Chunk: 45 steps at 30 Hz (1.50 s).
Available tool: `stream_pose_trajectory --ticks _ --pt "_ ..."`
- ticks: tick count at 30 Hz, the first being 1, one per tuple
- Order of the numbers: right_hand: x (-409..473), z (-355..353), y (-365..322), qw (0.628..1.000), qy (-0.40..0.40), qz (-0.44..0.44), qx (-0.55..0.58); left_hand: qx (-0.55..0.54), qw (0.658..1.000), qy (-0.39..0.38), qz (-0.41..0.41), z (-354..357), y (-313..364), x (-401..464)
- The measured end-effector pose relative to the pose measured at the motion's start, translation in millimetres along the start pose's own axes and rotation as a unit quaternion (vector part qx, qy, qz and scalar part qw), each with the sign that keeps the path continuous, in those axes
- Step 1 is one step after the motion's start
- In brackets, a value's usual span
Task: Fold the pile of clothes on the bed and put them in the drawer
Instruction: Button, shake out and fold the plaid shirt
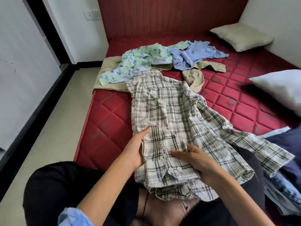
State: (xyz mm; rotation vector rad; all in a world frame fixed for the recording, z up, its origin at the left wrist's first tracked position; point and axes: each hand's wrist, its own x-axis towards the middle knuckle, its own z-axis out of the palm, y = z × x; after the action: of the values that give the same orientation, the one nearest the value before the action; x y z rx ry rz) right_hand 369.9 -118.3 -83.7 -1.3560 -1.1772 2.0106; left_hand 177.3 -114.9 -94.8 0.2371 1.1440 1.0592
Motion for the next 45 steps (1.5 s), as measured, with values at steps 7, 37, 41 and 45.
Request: stream_pose_trajectory --ticks 7,37,41,45 --pt "-2.9 -1.5 25.6 0.965 0.04 0.074 -0.248 0.144 0.984 0.015 -0.099 -72.6 -86.2 47.9" --pt "-23.5 -225.3 -3.1 0.729 0.43 0.167 -0.505 0.758 0.627 -0.125 0.127 29.0 -28.7 -5.4" --pt "-16.2 -239.2 -6.3 0.731 0.429 0.163 -0.504 0.758 0.627 -0.132 0.118 40.9 -33.4 1.6" --pt "-12.9 -240.0 -14.2 0.736 0.41 0.159 -0.514 0.758 0.629 -0.133 0.111 43.0 -33.7 2.4"
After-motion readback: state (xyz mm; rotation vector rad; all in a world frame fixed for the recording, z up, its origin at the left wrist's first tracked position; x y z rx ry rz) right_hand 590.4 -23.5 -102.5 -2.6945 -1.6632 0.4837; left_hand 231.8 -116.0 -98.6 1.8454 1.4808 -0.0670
